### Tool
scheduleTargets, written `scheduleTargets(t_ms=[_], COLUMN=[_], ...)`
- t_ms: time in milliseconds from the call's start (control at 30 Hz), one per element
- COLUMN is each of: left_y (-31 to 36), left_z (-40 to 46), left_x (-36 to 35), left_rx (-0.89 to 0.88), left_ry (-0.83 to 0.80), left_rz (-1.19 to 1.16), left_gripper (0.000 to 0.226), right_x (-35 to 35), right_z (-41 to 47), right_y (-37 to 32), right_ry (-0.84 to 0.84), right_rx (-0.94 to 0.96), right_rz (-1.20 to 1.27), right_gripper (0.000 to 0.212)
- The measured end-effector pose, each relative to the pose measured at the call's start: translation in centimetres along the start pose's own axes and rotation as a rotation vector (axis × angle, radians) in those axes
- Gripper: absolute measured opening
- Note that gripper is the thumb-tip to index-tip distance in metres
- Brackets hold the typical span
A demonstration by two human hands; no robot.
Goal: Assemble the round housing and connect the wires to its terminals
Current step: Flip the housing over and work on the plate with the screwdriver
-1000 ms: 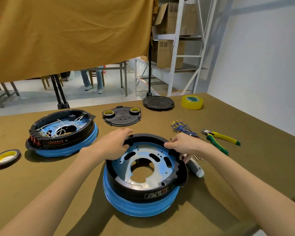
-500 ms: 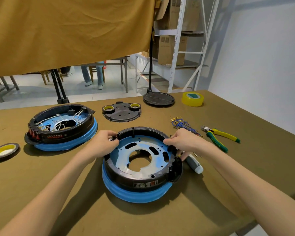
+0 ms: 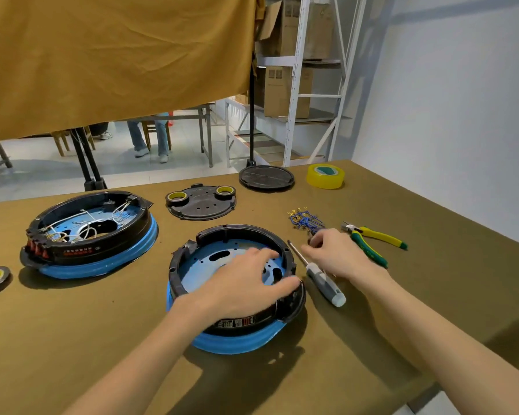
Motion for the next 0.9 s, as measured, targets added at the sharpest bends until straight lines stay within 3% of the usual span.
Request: scheduleTargets(t_ms=[133,267,400,600,900], left_y=[-0.2,-0.9,-0.6,-0.4,-0.4], left_z=[1.3,1.4,1.3,1.3,1.4], left_x=[-1.4,-1.8,-1.6,-1.4,-1.5], left_rx=[0.022,0.001,-0.001,0.0,0.009], left_ry=[-0.021,-0.012,-0.03,-0.032,-0.041], left_rz=[0.075,0.028,0.07,0.104,0.112], left_gripper=[0.086,0.078,0.081,0.076,0.083], right_x=[-1.9,-1.6,1.0,1.1,1.0], right_z=[-1.5,-1.8,-1.3,-1.0,-0.2], right_y=[1.6,3.1,5.6,8.6,8.3], right_ry=[-0.139,-0.059,0.101,0.113,0.135], right_rx=[0.023,0.085,-0.009,-0.075,0.02], right_rz=[-0.192,-0.078,-0.035,-0.27,-0.275], right_gripper=[0.042,0.025,0.015,0.019,0.039])
Point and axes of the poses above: each hand's wrist, its own z-axis towards the middle knuckle, its own x-axis out of the back of the hand, y = z × x, the point moved 2 cm from there along z, towards the middle knuckle, and after that the axes turned 3 degrees about y, right-handed, at the moved point
